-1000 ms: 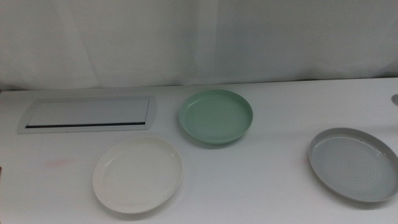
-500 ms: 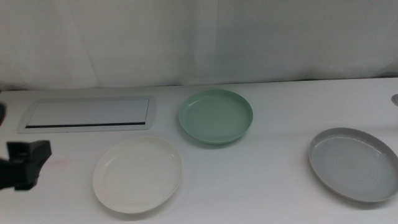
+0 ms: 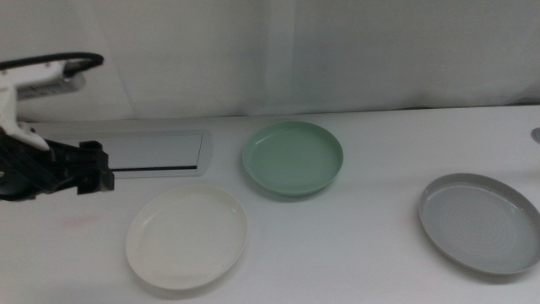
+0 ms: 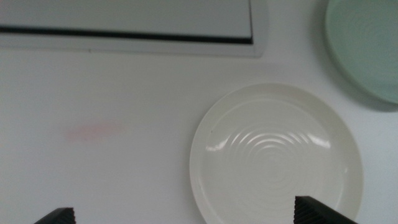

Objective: Stack the three bowls on top of each other.

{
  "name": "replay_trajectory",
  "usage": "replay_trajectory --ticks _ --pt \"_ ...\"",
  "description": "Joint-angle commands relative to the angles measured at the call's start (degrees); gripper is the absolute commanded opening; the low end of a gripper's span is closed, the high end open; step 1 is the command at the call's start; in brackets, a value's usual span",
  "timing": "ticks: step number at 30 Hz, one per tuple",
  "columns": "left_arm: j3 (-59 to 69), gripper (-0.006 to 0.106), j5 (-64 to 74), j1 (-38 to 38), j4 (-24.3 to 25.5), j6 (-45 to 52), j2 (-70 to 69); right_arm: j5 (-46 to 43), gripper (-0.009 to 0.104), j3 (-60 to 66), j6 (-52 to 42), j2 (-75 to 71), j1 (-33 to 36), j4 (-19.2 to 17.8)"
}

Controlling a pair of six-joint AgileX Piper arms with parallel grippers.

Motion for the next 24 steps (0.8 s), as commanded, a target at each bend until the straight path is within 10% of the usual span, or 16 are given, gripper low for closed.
replay_trajectory --ticks 1,24 --pt "-0.6 0.09 0.8 -0.5 -0.3 -1.7 2.9 -0.1 0.103 0.2 -0.3 0.0 -0.3 -0.3" --pt "-0.6 0.09 -8.2 -7.1 7.1 -8.3 26.8 -0.1 0.103 0.2 -0.3 0.0 -0.3 -0.3"
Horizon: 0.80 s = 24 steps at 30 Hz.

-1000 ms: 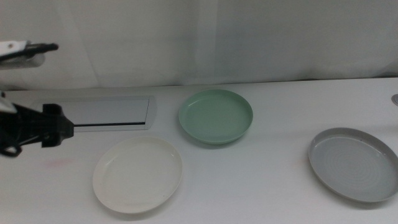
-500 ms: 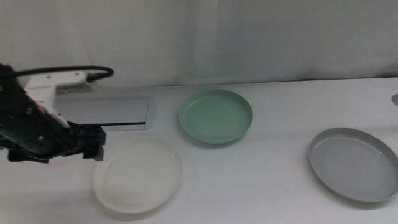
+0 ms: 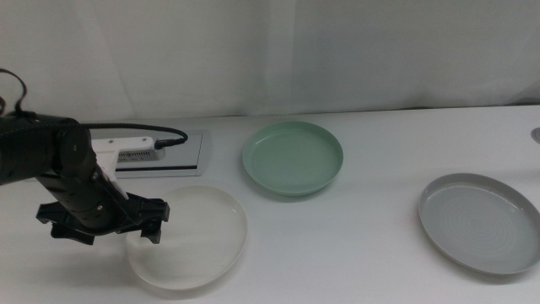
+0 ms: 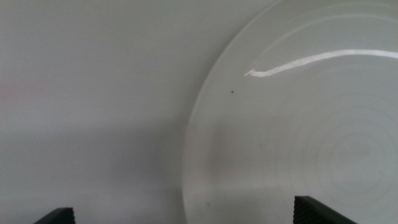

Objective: Stack the three bowls on top of each other.

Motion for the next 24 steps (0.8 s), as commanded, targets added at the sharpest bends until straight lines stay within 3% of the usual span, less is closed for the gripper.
replay_trajectory --ticks 1,11,24 --pt "-0.3 0.09 -1.6 -0.4 0.0 -0.6 1.2 -0.1 0.103 0.2 -0.3 0.0 -0.3 -0.3" --pt "-0.3 0.088 -4.1 -0.4 -0.4 -0.6 2.1 -0.1 0.103 0.2 -0.3 0.0 -0.3 -0.3" --pt "-0.3 0.063 -4.6 -0.4 -0.6 -2.4 3.7 0.0 0.103 0.2 -0.3 0.0 -0.3 -0.3"
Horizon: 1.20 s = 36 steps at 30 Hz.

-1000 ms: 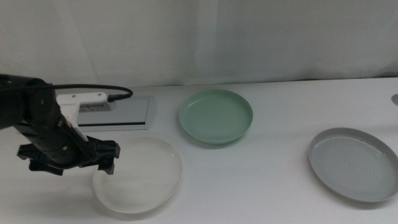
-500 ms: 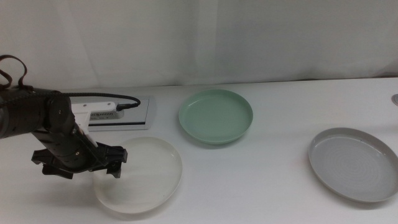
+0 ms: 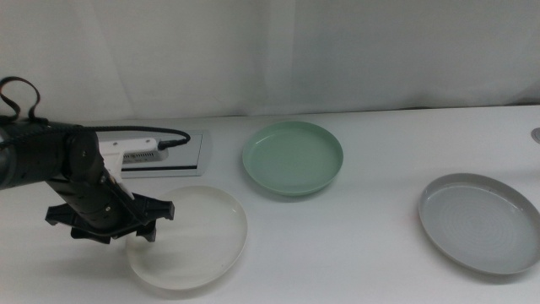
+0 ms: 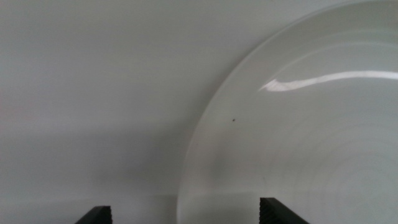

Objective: Stack the three bowls on top of each other.

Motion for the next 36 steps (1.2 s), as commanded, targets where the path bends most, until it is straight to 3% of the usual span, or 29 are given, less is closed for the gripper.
replay_trajectory --ticks 1,6,8,11,12,13,27,36 --pt "-0.3 0.063 -0.4 -0.4 -0.6 -0.7 1.4 0.0 0.103 0.2 -0.3 0.0 -0.3 -0.3" --pt "-0.3 0.062 -0.5 -0.4 -1.7 -0.7 3.8 0.0 0.103 0.2 -0.3 0.0 -0.3 -0.3" --pt "-0.2 0.053 -0.8 -0.4 -1.8 -1.0 4.1 0.0 0.103 0.2 -0.3 0.0 -0.3 -0.3" --pt "-0.2 0.021 -0.1 -0.4 -1.8 -1.0 4.1 -0.1 0.103 0.2 -0.3 0.0 -0.3 -0.3" --pt "-0.2 0.005 -0.1 -0.4 -1.8 -1.0 4.1 -0.2 0.103 0.2 -0.3 0.0 -0.3 -0.3" --pt "-0.2 -0.002 -0.1 -0.4 -1.5 -1.0 4.1 -0.2 0.103 0.2 -0.3 0.0 -0.3 -0.3" --pt "-0.2 -0.003 3.2 -0.4 -2.5 -0.7 -5.7 -0.2 0.103 0.2 -0.3 0.0 -0.3 -0.3" --pt "-0.2 -0.003 8.8 -0.6 -10.0 2.8 -16.5 -0.1 0.103 0.2 -0.3 0.0 -0.3 -0.3"
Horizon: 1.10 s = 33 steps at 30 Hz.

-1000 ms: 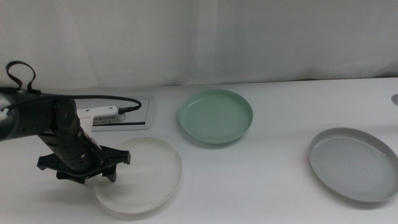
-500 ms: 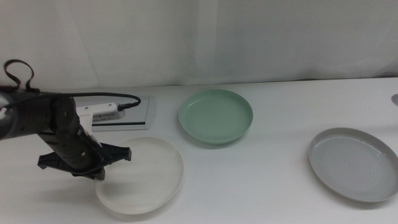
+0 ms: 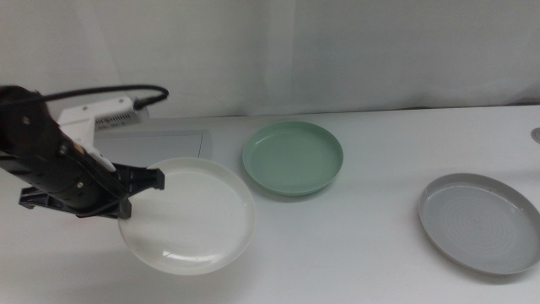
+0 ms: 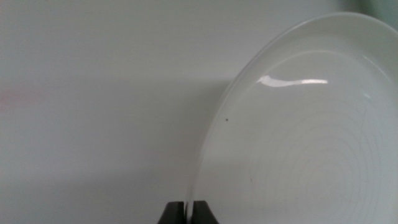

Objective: Stack the three bowls on top of each other.

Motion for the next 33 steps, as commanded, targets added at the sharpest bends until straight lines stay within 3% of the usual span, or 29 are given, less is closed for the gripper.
replay_trajectory --ticks 1,5,7,17,24,33 --pt "0.2 -0.003 1.6 -0.4 -3.8 0.8 -3.0 -0.1 0.103 0.2 -0.3 0.0 -0.3 -0.3" --pt "0.3 -0.003 2.5 -3.2 -7.0 2.1 -5.3 -0.1 0.103 0.2 -0.3 0.0 -0.3 -0.3" --pt "0.3 -0.003 1.5 -8.1 -7.9 1.9 -5.6 -0.1 0.103 0.2 -0.3 0.0 -0.3 -0.3" --pt "0.3 -0.003 -3.8 -24.0 -7.5 -2.4 -0.6 -0.2 0.103 0.2 -0.3 0.0 -0.3 -0.3" --pt "0.7 -0.003 -5.2 -25.9 -4.7 -2.5 7.1 -0.2 0.103 0.2 -0.3 0.0 -0.3 -0.3" --pt "6.0 -0.003 -12.2 -25.9 -4.7 -2.5 11.3 -0.2 0.103 0.2 -0.3 0.0 -0.3 -0.3"
